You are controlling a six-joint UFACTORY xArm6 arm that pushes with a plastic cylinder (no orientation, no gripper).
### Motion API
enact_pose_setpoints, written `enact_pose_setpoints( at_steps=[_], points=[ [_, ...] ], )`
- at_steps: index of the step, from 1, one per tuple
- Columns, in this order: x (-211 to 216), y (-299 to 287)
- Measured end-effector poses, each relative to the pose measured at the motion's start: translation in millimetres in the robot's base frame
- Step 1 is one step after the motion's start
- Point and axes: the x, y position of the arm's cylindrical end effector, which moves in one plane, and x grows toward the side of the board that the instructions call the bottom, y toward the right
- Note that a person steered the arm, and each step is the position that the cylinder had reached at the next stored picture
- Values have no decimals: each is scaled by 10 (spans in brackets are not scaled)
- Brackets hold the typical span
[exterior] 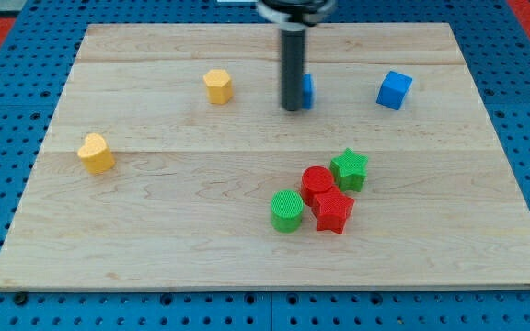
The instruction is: Push the triangle into the cube
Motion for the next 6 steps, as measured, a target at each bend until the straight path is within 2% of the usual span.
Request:
enact_pose_setpoints(
  at_steps=[1,2,3,4,5,6],
  points=[
    [-116,192],
    [-116,-409],
    [-312,-632],
    [-433,-162],
    [-349,473],
    [-313,261]
  ],
)
